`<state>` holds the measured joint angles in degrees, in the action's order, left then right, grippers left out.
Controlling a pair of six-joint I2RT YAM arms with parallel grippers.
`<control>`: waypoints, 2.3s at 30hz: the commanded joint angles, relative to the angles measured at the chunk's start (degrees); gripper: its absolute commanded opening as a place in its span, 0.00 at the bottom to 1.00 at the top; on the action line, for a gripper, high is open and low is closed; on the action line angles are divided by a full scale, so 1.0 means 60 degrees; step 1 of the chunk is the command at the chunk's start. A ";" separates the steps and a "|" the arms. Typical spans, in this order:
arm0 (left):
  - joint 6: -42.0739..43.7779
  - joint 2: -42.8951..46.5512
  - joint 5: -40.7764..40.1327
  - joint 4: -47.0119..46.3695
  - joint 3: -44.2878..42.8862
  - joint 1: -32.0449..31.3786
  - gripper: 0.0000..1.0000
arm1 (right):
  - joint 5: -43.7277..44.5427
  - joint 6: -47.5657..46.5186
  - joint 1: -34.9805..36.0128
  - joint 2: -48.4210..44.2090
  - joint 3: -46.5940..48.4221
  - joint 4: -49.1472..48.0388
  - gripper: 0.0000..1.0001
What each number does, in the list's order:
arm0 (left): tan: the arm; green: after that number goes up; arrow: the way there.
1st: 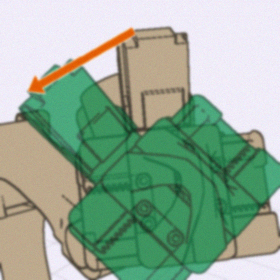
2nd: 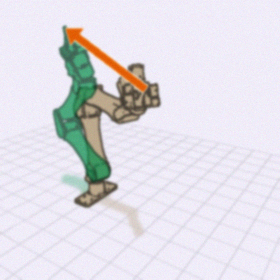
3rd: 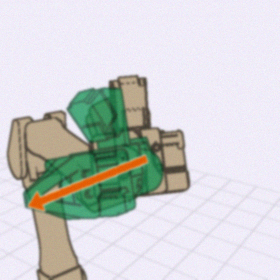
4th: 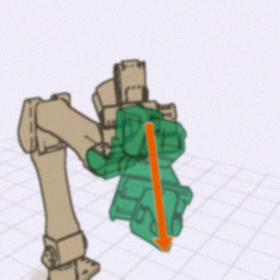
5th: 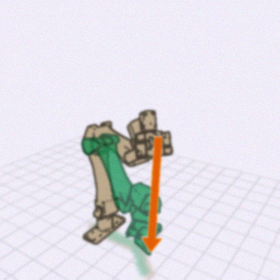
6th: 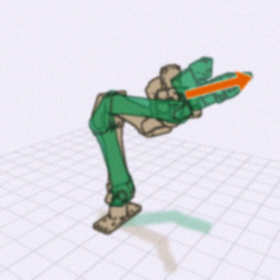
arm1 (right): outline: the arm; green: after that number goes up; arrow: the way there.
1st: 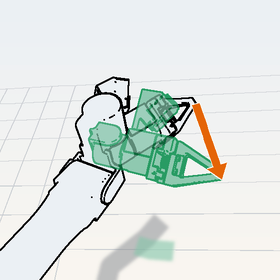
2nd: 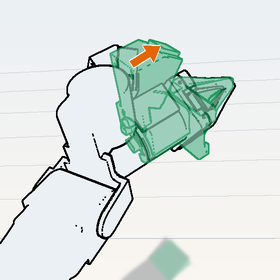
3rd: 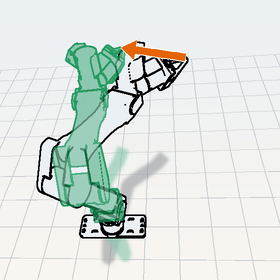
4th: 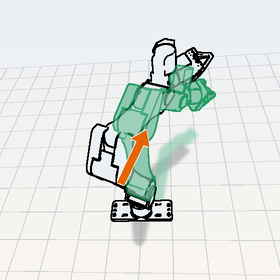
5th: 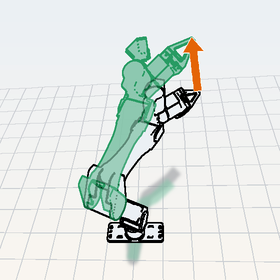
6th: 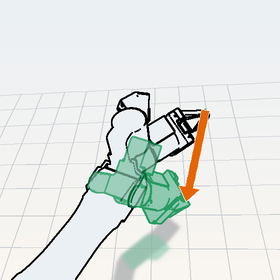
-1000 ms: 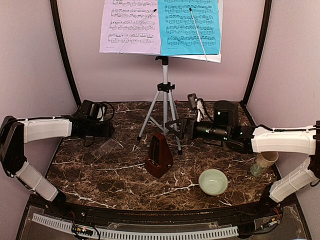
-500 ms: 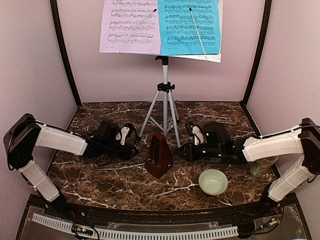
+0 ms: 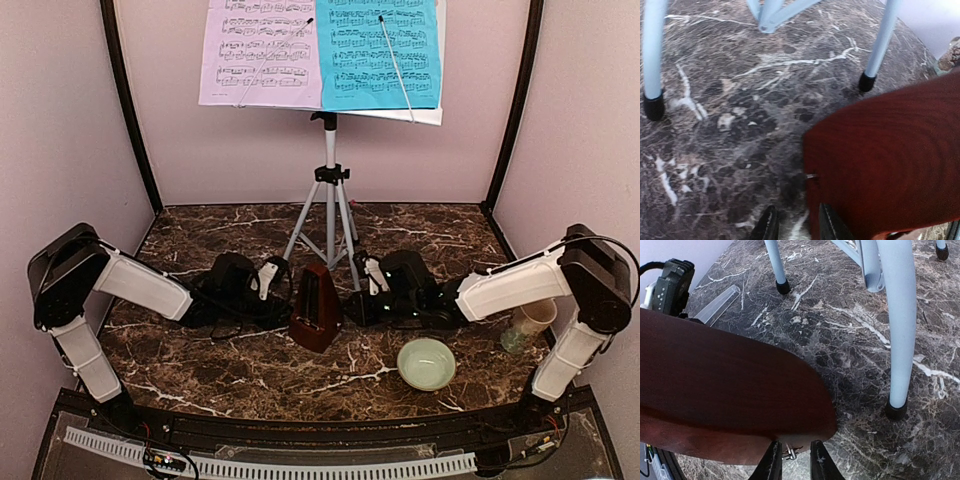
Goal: Set up the instrument practice props
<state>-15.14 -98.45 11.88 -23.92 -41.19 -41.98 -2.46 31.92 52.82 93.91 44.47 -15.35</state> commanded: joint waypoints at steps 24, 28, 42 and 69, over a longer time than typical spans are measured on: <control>-0.0486 0.0752 0.0498 -0.1456 0.0987 -0.0235 0.30 | -0.0544 -0.1480 -0.0207 -0.1439 -0.0132 -0.1101 0.74; -0.0488 0.0948 0.0278 -0.1376 0.1081 -0.0226 0.30 | -0.0938 -0.1440 -0.0072 -0.1738 -0.0287 -0.1473 0.84; -0.0495 0.1265 0.0052 -0.1169 0.1167 -0.0234 0.31 | 0.0115 -0.1040 0.0656 -0.0208 0.1363 -0.1205 0.84; -0.0453 0.1735 -0.0356 -0.1080 0.1349 -0.0231 0.33 | 0.0629 -0.1066 0.0687 -0.0365 0.1056 -0.0910 0.65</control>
<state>-18.00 -91.42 11.22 -30.04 -34.54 -43.03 2.37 26.41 56.75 93.67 51.48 -19.25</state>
